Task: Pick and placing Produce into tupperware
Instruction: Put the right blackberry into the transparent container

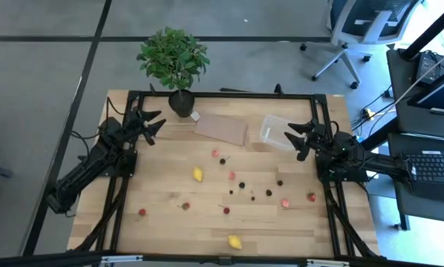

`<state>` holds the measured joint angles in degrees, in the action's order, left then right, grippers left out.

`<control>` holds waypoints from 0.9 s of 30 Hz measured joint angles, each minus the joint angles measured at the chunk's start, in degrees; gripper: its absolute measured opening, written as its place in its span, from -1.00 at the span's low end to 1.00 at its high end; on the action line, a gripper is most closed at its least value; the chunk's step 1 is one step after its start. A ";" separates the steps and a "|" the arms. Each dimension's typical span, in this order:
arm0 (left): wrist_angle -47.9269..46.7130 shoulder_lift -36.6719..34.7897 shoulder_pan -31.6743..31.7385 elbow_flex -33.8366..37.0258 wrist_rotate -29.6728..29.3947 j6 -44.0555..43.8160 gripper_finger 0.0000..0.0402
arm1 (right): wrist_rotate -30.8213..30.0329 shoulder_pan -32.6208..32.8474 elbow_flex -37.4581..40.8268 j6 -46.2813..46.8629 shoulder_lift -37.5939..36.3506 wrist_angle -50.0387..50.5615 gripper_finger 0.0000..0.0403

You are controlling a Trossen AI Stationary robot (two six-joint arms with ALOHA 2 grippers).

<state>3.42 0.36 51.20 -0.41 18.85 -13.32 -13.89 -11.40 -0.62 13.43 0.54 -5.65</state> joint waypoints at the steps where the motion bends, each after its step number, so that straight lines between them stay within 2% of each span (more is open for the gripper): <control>1: 0.01 0.00 0.00 0.00 0.01 0.01 0.15 | 0.00 0.02 0.00 -0.10 0.00 0.00 0.18; 11: 0.00 0.00 0.01 -0.01 0.01 0.02 0.15 | 0.02 0.02 0.00 4.96 0.00 0.83 0.18; 22: 0.02 0.01 0.01 -0.01 0.01 0.02 0.15 | 0.52 0.02 0.00 18.87 0.00 0.81 0.18; 27: 0.02 0.01 0.00 -0.01 0.01 0.01 0.15 | 0.47 0.02 0.00 19.10 0.00 0.36 0.18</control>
<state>3.44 0.37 51.20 -0.42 18.86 -13.31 -13.42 -11.38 -0.62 32.53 0.54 -5.29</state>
